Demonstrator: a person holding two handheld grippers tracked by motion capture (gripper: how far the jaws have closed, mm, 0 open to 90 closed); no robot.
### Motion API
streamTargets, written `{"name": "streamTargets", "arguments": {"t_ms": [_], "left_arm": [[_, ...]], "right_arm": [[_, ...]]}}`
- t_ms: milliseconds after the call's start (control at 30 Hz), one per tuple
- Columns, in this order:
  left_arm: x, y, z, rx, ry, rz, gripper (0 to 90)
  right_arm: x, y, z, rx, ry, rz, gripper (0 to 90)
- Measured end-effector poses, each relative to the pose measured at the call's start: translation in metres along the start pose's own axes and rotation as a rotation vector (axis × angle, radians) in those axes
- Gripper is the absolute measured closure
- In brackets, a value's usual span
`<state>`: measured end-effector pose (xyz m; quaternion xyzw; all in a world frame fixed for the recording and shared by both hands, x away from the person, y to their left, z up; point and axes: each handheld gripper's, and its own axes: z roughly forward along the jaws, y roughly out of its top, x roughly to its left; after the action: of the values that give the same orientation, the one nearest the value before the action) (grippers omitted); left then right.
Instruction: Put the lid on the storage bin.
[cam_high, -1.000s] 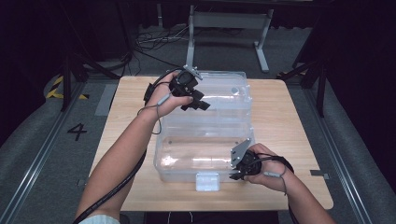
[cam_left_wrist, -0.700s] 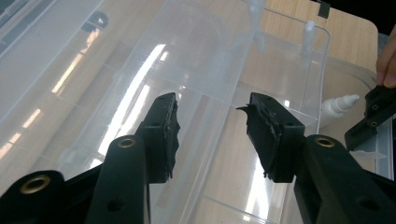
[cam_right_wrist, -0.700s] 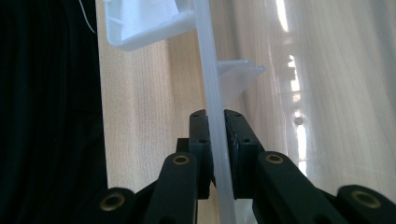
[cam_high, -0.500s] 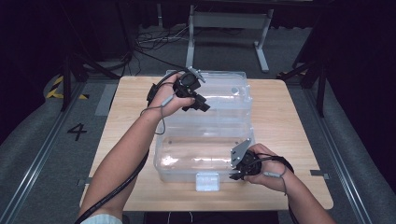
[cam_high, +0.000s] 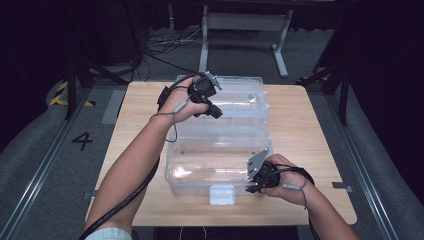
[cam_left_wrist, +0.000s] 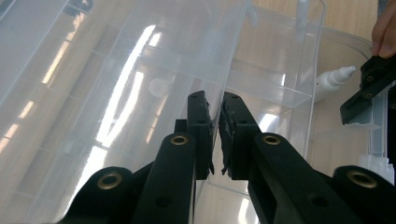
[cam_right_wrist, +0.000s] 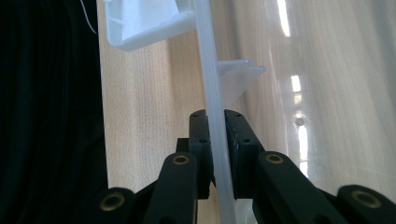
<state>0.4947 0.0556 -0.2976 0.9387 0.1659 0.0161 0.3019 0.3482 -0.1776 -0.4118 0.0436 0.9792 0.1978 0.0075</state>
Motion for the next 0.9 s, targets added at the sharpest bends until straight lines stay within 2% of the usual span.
{"name": "streamTargets", "arguments": {"t_ms": [300, 567, 900], "left_arm": [[-0.003, 0.0, -0.001, 0.003, 0.011, 0.016, 83.4], [-0.007, 0.0, -0.003, 0.005, 0.004, 0.03, 84.1], [-0.018, -0.001, -0.009, 0.013, 0.003, 0.058, 84.6]], "right_arm": [[0.0, 0.0, 0.0, 0.002, -0.001, 0.001, 82.6], [-0.001, 0.0, 0.0, -0.002, 0.0, -0.007, 82.5], [0.0, 0.0, 0.0, -0.004, -0.003, 0.002, 82.4]]}}
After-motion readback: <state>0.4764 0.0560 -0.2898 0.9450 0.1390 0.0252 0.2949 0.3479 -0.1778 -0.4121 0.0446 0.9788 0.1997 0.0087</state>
